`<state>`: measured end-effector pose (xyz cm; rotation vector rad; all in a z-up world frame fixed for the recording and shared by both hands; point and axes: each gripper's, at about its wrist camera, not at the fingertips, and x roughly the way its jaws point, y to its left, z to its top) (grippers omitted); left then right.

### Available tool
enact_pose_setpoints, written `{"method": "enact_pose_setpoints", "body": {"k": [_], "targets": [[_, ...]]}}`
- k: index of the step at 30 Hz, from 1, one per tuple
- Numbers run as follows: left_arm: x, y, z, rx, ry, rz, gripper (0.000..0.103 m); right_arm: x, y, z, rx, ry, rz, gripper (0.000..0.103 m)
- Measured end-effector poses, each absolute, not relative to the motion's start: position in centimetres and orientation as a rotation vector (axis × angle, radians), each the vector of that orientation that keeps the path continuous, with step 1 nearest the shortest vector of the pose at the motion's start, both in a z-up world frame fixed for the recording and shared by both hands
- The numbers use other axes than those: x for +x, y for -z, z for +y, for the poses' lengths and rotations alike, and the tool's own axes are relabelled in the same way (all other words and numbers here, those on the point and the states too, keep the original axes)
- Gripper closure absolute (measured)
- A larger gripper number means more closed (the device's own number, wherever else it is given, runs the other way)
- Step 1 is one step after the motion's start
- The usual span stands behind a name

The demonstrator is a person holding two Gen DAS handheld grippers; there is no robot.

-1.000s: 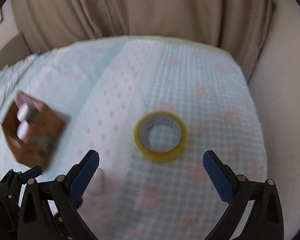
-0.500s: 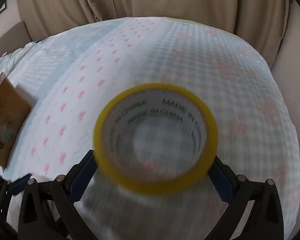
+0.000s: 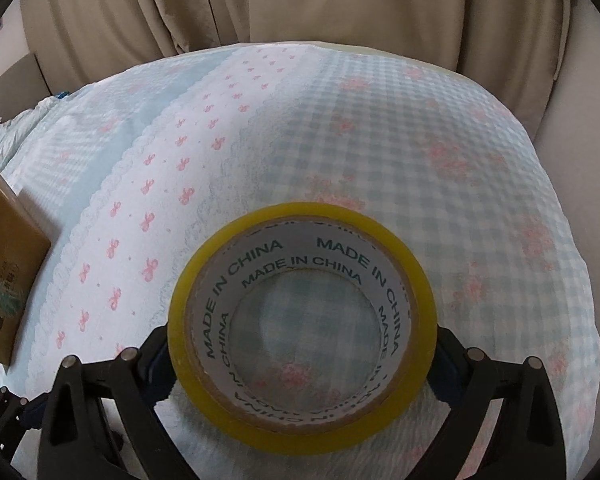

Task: Organize rigid objects
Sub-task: 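Grasp the white earbud case with the left tool while the right grasps the yellow tape, then carry the earbud case and tape roll over the cardboard box with both tools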

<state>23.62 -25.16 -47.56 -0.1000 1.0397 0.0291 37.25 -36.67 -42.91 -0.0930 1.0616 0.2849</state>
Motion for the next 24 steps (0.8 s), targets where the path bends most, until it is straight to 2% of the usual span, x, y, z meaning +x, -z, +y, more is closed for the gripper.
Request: {"method": "enact_pose_setpoints", "body": {"k": [5,13,24], "targets": [[23.5,45.3,-24.0,-0.115,-0.025,1.000,0.061,36.6,40.2,-36.8,-0.073,-0.256,1.039,0.006],[21.9,39.6,-22.2,-0.140,0.002,0.904,0.061,34.4,33.0,-36.8,-0.022,-0.224,0.962,0.006],[18.7,23.6,-15.2,-0.139,0.008,0.754,0.061,30.0,18.0,-33.5,0.038,-0.254,0.897,0.006]]}}
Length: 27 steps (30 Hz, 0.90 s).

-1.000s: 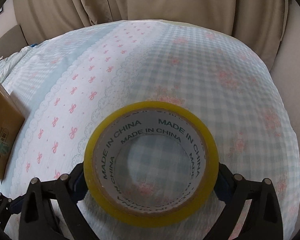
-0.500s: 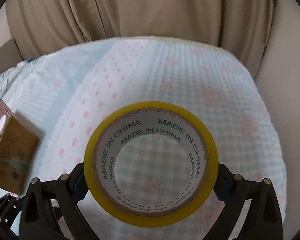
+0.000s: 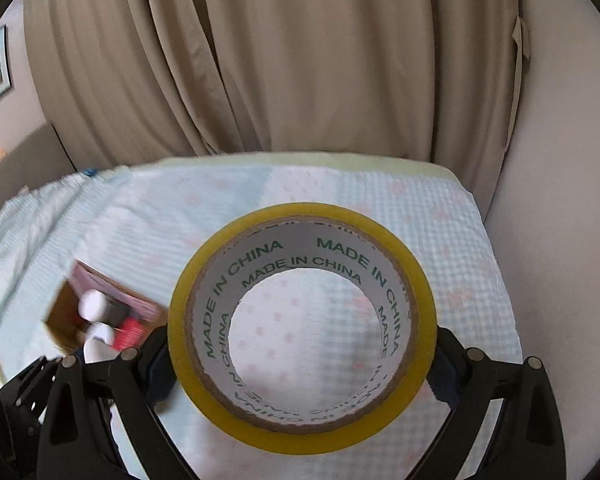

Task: Organize rigid objects
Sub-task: 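Carry the earbud case and tape roll over the cardboard box with both tools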

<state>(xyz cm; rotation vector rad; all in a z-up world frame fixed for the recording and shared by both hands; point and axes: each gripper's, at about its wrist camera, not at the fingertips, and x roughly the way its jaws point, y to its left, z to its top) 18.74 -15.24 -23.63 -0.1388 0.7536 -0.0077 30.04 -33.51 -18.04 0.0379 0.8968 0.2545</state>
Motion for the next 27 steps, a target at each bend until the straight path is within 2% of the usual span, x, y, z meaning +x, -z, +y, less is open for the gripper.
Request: {"method": "enact_pose_setpoints", "body": {"k": [7,13,21,27], "targets": [[18.0,17.0,-6.8,-0.136,-0.034,0.714,0.061,27.9,11.1,-27.0,0.056,-0.330,0.888,0.006],[18.1,15.1,2.1,-0.138,-0.046,0.730,0.061,27.1,10.2,-20.3,0.093,-0.354,0.948,0.005],[20.0,17.9,12.6,-0.076,0.020,0.831,0.061,26.6,12.9,-11.1,0.152,-0.264,1.016,0.005],[22.3,23.6,17.9,-0.042,0.060,0.947,0.061,26.9,18.1,-6.6,0.202,-0.135,1.119,0.006]]}}
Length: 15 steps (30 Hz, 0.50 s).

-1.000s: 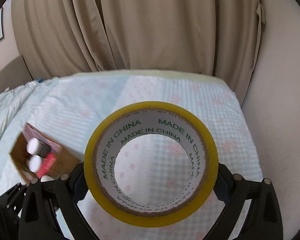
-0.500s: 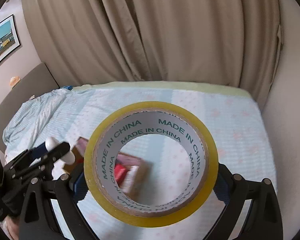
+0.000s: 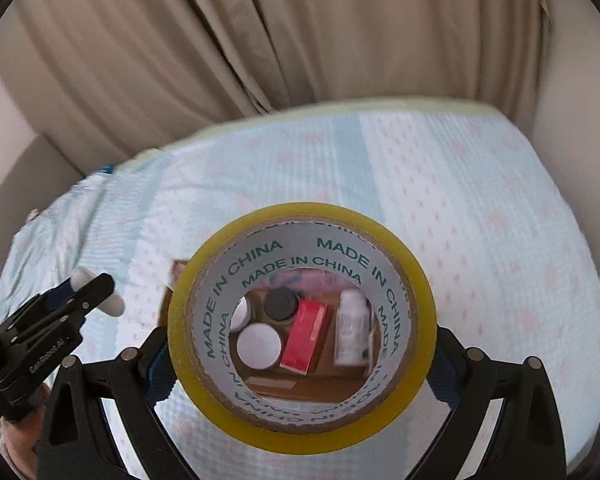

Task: Organize rigid objects
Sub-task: 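Carry the earbud case and tape roll over the cardboard box with both tools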

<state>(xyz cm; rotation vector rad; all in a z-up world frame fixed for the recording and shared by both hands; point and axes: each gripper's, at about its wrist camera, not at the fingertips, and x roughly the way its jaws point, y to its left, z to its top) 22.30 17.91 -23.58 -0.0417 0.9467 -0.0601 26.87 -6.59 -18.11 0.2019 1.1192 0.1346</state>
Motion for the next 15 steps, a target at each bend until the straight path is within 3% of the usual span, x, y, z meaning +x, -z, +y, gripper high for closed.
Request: {"method": "enact_pose_setpoints", "body": {"k": [15], "targets": [[24.6,36.4,17.0,0.048,0.213,1.116,0.061,27.2,31.6,-3.0,0.266,0.001,1.326,0.005]]}}
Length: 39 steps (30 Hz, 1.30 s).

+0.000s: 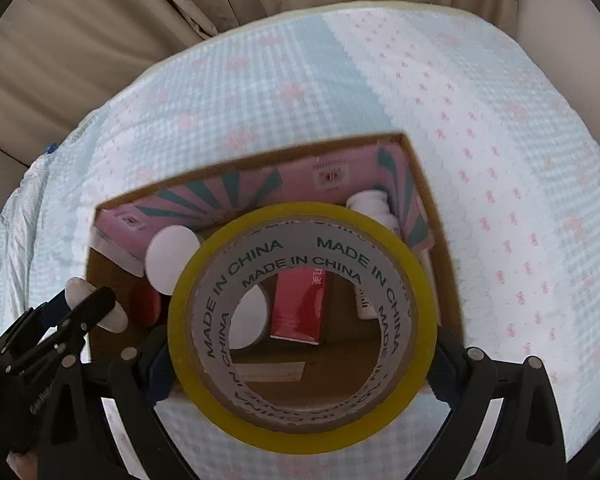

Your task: Organize rigid objects

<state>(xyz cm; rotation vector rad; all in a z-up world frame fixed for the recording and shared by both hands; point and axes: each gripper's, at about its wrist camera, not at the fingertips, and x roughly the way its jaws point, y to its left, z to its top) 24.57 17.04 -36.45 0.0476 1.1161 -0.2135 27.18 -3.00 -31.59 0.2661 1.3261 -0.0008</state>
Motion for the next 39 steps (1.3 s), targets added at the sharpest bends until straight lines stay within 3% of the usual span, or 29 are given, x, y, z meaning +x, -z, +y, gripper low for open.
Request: {"method": "enact_pose_setpoints", "body": {"k": [8,10,12,13,23,39], "targets": [[24.9,37.5,15.3,0.105,0.286,1.146,0.061,27.5,33.7,-3.2,0.319,0.002,1.327,0.005],[25.0,37.3,15.0,0.115,0.287,1.146,0.056,28.0,34.0,-3.1,0.343,-0.002,1.330,0.001],[25.0,37.0,14.8,0.137,0.290,1.135,0.002,28.3,34.1,-3.1,0.331,0.010,1.339,0.000],[24.9,36.9,14.8,0.138,0.297,1.119,0.000,28.4,34.3,-3.2,0.331,0.013,1.344,0.000],[24.3,36.0,15.6,0.107,0.293,1.127,0.000,28.5,32.3,-3.8,0.340,0.012,1.223,0.000],[21.3,29.9,15.5,0.022,0.131,1.087,0.000,27.5,27.7,-5.5,0.301,-0.084,1.248,0.000]]}}
